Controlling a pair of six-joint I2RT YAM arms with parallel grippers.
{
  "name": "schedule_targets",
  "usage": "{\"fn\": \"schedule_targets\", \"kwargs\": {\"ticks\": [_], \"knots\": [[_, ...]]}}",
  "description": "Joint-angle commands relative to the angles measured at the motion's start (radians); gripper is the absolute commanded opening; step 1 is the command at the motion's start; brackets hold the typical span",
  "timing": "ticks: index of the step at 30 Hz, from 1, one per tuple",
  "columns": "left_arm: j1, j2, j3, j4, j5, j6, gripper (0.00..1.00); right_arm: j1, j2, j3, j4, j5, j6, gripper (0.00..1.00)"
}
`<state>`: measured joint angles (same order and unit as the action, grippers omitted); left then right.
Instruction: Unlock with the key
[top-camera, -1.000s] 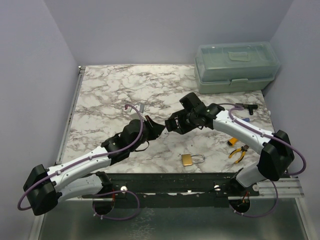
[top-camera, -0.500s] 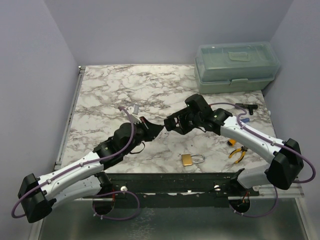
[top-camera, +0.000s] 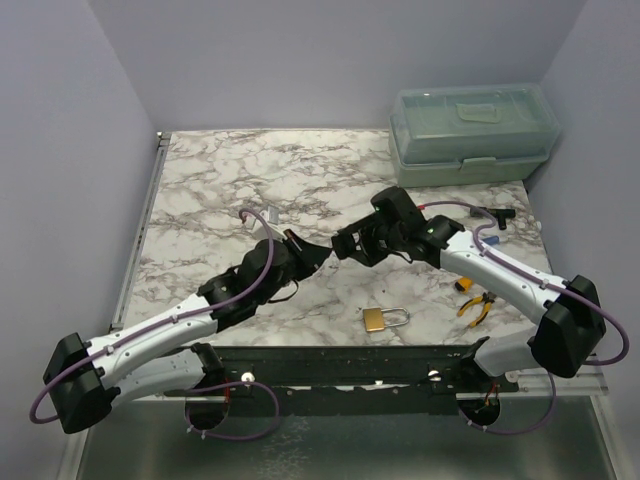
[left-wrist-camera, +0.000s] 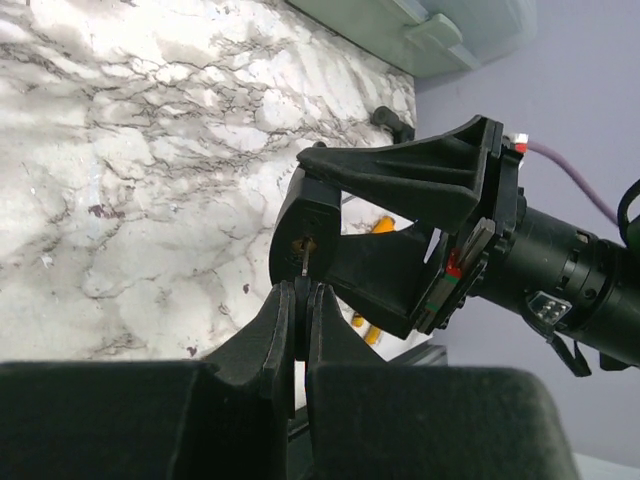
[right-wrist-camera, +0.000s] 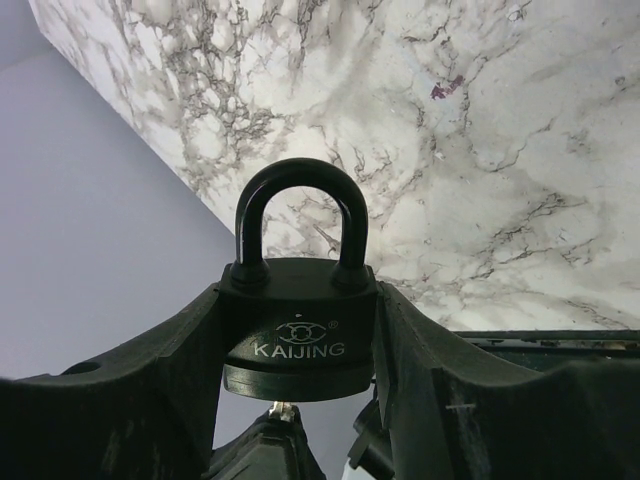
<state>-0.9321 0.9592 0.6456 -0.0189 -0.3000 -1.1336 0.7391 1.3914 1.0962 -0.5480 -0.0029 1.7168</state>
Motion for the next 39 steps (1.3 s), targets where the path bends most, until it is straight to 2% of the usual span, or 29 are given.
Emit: {"fn": "schedule_targets", "kwargs": {"ticks": [1, 5, 12, 16, 22, 29, 35, 39], "knots": [[-0.013, 0.017, 0.028, 0.007, 0.071, 0.211, 0.0, 0.04, -0.05, 0.052, 0.12, -0.166, -0.012, 0.0], [-0.017, -0.07, 0.006, 0.014, 0.164, 0.43, 0.0, 0.039, -0.055, 0.057, 0.109, -0.184, -0.006, 0.0], [-0.016, -0.166, 0.03, -0.121, 0.182, 0.519, 0.0, 0.038, -0.091, 0.061, 0.08, -0.145, 0.009, 0.0], [-0.016, -0.167, 0.016, -0.127, 0.175, 0.488, 0.0, 0.039, -0.083, 0.077, 0.078, -0.15, 0.006, 0.0], [-0.016, -0.145, 0.02, -0.124, 0.107, 0.367, 0.0, 0.037, -0.078, 0.073, 0.083, -0.148, 0.003, 0.0], [-0.016, -0.193, 0.023, -0.162, 0.05, 0.29, 0.0, 0.039, -0.096, 0.053, 0.082, -0.134, 0.008, 0.0], [-0.016, -0.109, 0.014, -0.088, 0.078, 0.259, 0.0, 0.039, -0.077, 0.079, 0.084, -0.145, 0.006, 0.0], [-0.016, -0.059, 0.03, -0.067, 0.035, 0.23, 0.0, 0.038, -0.058, 0.099, 0.063, -0.152, 0.01, 0.0]]}}
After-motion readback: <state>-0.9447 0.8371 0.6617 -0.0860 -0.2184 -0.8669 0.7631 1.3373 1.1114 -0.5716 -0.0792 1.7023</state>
